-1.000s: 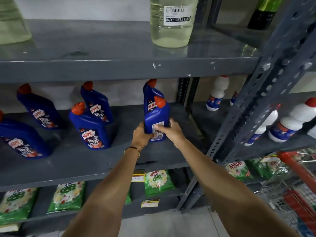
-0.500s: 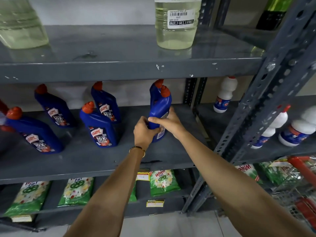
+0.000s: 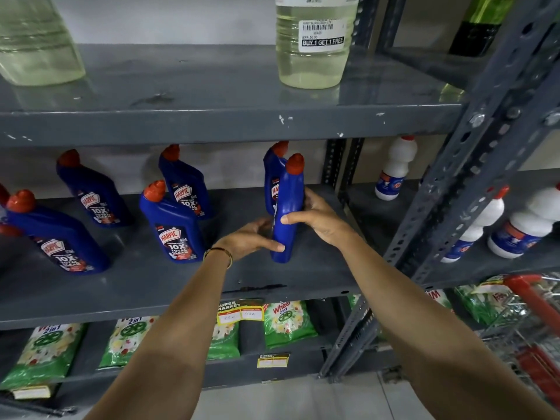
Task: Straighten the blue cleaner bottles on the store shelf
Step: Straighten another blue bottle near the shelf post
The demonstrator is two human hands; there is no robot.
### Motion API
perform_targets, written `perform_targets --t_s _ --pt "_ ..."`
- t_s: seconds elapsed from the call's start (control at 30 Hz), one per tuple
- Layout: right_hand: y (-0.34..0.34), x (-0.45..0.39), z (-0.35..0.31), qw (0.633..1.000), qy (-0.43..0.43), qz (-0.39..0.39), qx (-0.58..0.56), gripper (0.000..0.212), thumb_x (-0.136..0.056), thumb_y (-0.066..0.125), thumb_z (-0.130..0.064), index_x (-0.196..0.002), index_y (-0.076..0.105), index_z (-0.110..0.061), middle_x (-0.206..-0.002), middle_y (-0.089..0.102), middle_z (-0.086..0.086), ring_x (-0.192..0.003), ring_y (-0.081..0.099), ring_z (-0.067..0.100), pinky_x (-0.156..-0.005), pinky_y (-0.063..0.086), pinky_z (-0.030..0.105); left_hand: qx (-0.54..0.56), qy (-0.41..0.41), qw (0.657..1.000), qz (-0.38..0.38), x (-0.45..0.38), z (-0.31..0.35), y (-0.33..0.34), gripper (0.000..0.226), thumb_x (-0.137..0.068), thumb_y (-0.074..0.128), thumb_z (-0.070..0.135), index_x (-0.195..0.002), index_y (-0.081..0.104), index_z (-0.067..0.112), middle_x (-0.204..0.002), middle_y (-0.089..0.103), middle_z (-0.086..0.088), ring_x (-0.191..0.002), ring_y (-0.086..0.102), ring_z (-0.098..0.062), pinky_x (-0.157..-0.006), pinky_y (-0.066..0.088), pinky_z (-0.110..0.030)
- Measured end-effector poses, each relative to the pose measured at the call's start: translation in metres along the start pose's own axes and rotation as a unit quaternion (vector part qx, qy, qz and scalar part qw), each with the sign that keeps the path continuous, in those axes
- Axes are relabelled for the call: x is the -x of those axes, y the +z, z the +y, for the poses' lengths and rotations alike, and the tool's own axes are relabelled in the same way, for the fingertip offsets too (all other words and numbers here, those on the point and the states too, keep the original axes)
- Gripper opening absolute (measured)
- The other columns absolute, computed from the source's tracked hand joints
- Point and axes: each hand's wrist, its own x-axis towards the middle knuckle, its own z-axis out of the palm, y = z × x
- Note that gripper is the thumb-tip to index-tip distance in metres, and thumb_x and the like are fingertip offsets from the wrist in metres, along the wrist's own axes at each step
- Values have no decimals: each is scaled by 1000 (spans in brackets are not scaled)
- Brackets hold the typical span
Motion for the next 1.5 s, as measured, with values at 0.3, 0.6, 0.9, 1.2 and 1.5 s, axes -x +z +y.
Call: perform_targets --t_s 0.3,0.6,0.9,1.2,1.5 --pt "-13 2 -3 996 40 -86 -4 60 -69 68 -6 -125 53 -24 -120 63 7 -114 58 26 -98 48 41 2 0 1000 32 -12 0 18 70 -65 81 10 -125 47 19 -120 61 -5 -109 62 -23 -93 52 -44" --pt "-18 -9 -2 999 16 -11 35 66 -74 71 -4 -132 46 -24 -128 58 3 -115 57 18 -95 50 39 -17 39 952 304 -30 -10 35 72 -48 90 27 -107 49 17 -106 65 -2 -97 63 -20 -82 56 -39" --pt "-15 -11 14 997 42 -3 66 64 -84 56 5 -138 39 -26 -141 48 5 -123 50 19 -100 47 42 -112 27 924 364 -31 -29 35 55 -66 81 24 -108 50 7 -111 65 -11 -98 63 -25 -83 52 -36" --pt "-19 -14 20 997 49 -4 66 63 -85 55 3 -137 40 -31 -143 46 3 -125 48 18 -102 45 44 -132 31 923 361 -33 -29 39 54 -70 78 23 -111 47 7 -115 64 -13 -103 62 -27 -89 52 -40" --pt "-18 -2 46 995 86 34 22 67 -80 63 0 -139 37 -21 -136 52 5 -113 54 12 -89 50 28 -105 8 933 345 -31 -39 35 47 -73 75 24 -107 49 4 -110 64 -14 -91 59 -21 -77 50 -31"
